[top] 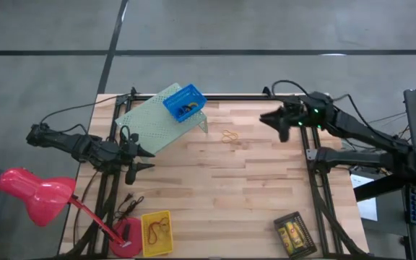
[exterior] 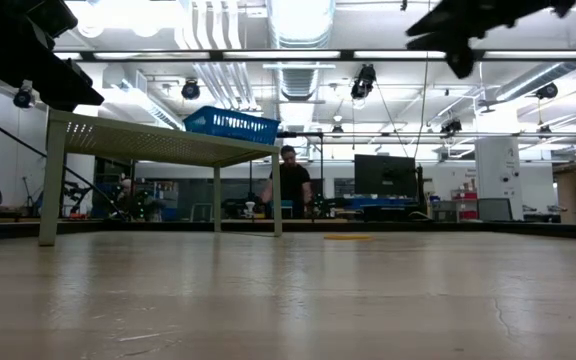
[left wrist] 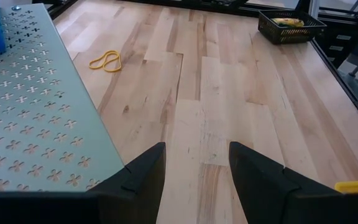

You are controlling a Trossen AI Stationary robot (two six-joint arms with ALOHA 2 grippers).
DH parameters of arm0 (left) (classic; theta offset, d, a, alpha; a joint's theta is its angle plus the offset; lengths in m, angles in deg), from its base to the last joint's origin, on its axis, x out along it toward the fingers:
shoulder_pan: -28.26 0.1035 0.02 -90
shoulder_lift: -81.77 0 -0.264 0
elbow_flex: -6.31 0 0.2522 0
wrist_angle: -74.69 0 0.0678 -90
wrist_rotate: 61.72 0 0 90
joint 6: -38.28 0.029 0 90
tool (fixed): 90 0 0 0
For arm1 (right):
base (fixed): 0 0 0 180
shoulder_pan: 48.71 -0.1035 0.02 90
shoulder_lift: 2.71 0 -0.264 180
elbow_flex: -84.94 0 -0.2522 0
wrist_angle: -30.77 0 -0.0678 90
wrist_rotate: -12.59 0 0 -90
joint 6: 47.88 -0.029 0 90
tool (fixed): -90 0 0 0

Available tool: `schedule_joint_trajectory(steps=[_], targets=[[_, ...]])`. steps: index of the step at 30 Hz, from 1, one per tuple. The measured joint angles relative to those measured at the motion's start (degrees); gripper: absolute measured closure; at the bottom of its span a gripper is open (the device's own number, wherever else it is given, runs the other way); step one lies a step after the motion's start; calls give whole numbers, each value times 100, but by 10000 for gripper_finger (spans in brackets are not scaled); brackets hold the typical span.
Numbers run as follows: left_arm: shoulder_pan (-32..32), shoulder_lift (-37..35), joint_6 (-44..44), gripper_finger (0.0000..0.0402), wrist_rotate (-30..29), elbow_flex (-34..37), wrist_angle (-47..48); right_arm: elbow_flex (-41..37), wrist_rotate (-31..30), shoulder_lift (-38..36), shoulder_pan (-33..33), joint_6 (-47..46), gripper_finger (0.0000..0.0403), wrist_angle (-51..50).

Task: Pick & Place Office Desk Supplies
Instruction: Put the blue basket on the shelf

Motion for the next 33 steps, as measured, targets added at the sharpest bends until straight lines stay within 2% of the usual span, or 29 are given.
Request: schedule_joint_trajectory(steps=[2,5,11,16,22,33], targets=[[2,0,0,219,0,1,0,-245,130,-384,0,-323,299,-169],[2,0,0,219,0,1,1,-608,176,-859,1,-284,288,-253],[2,0,0,219,0,1,0,-1054,884,-1465,0,-489,266,-241],[2,0,0,219,0,2,0,-1194,1119,-1513,0,-629,254,-237],[2,0,0,219,0,1,0,-1265,1729,-1508,0,-557,248,-213],[2,0,0,219,0,0,0,-1328,1746,-1485,2,-323,252,-253]])
